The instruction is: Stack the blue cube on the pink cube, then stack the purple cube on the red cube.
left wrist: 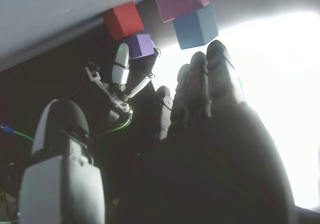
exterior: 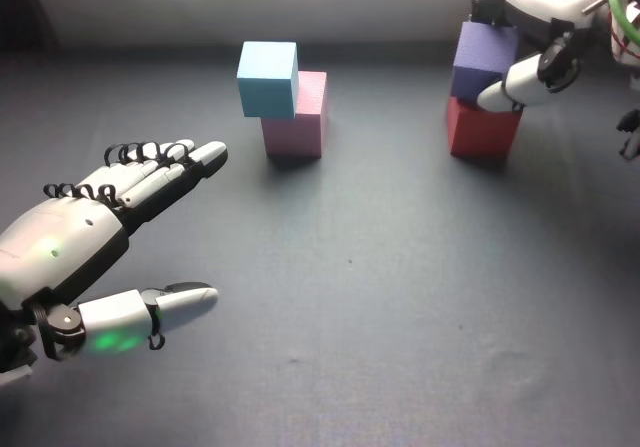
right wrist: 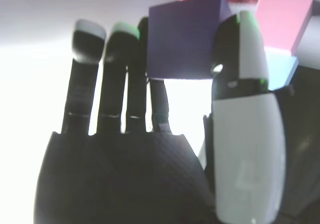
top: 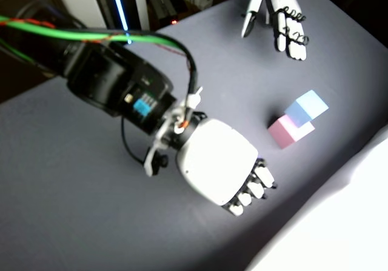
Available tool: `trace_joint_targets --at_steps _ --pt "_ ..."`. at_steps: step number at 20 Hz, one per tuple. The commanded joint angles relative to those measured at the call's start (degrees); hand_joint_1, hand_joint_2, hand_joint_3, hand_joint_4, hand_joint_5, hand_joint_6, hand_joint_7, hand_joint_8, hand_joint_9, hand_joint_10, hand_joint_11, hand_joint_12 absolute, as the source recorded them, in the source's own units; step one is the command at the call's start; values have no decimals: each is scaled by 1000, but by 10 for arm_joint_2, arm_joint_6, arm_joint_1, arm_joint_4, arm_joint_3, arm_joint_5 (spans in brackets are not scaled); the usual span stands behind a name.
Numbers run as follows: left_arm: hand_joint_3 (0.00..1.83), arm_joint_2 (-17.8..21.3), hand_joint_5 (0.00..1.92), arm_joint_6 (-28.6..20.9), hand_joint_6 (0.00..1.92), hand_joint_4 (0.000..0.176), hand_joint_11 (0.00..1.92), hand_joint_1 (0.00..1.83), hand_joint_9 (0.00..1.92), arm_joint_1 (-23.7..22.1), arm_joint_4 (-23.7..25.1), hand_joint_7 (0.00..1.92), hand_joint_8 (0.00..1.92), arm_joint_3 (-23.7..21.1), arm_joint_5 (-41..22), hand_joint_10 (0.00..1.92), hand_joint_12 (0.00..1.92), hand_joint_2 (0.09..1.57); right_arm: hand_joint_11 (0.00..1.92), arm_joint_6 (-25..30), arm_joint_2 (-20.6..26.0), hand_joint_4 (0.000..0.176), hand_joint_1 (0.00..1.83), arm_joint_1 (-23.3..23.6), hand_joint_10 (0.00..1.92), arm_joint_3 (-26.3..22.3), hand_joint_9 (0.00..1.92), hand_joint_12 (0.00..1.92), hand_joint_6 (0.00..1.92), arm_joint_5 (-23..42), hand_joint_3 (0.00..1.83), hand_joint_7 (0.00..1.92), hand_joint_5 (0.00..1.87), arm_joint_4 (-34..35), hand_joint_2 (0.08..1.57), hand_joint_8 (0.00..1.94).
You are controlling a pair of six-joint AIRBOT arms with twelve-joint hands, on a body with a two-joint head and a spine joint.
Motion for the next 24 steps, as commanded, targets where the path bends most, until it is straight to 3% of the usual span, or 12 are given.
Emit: trace_joint_targets --at_steps 1,3,6,7,8,9,10,15,19,22,23,24 --pt "4 0 0 -5 0 176 0 520 0 -1 0 0 0 2 -71 0 0 1201 1303 -1 3 0 1074 1 1920 4 1180 1921 1426 53 0 944 674 -8 1283 1925" --pt "1 0 0 -5 0 176 0 515 0 -1 0 0 0 2 -71 0 0 1195 1411 -1 3 0 1074 1 1921 4 1293 1921 1422 52 0 1029 677 -8 1279 1940" --pt "1 0 0 -5 0 176 0 523 0 0 0 0 0 1 -72 0 0 1199 896 -1 4 0 1136 1 1644 4 869 1921 1568 51 1 637 559 -6 1332 1596" --pt "2 0 0 -5 0 176 0 548 0 0 0 0 0 1 -73 0 0 1203 440 -1 4 0 939 0 1152 4 553 1777 883 50 0 497 362 -5 1326 892" --pt "3 0 0 -5 0 176 0 552 0 0 -1 0 0 1 -72 0 0 1207 253 -1 4 0 873 -1 767 4 462 1602 517 50 0 490 352 -5 1317 437" --pt "3 0 0 -5 0 176 0 552 0 0 -2 0 0 1 -72 0 0 1207 165 -1 4 0 870 -1 575 3 457 1554 304 50 0 532 392 -3 1315 203" --pt "1 0 0 -5 0 176 0 548 0 1 -2 0 0 1 -73 0 0 1204 97 -1 4 0 852 -1 600 3 385 1624 160 50 0 516 402 -3 1315 97" --pt "4 0 0 -5 0 176 0 583 0 1 -3 0 0 1 -73 0 0 1216 0 -1 4 0 739 -1 338 -1 171 1319 0 50 1 319 288 -3 1321 0" --pt "0 0 0 -5 0 176 0 586 0 2 -5 0 0 0 -73 0 0 1203 0 -1 6 0 866 -1 150 -13 43 851 0 62 0 48 12 -3 1272 0" --pt "0 0 0 -5 0 176 0 566 0 3 -7 0 0 -1 -74 0 0 1197 0 -5 11 36 875 -1 19 -25 2 613 0 71 0 0 0 -6 1222 0" --pt "0 0 0 -5 0 176 0 578 0 4 -8 0 0 -2 -75 0 0 1194 0 -6 13 51 860 -1 3 -33 0 742 0 78 0 0 0 -12 1202 0" --pt "0 0 0 -5 0 176 0 567 0 5 -8 0 0 -2 -75 0 0 1192 0 -7 15 61 868 -1 0 -37 0 673 0 81 0 0 0 -15 1193 0"
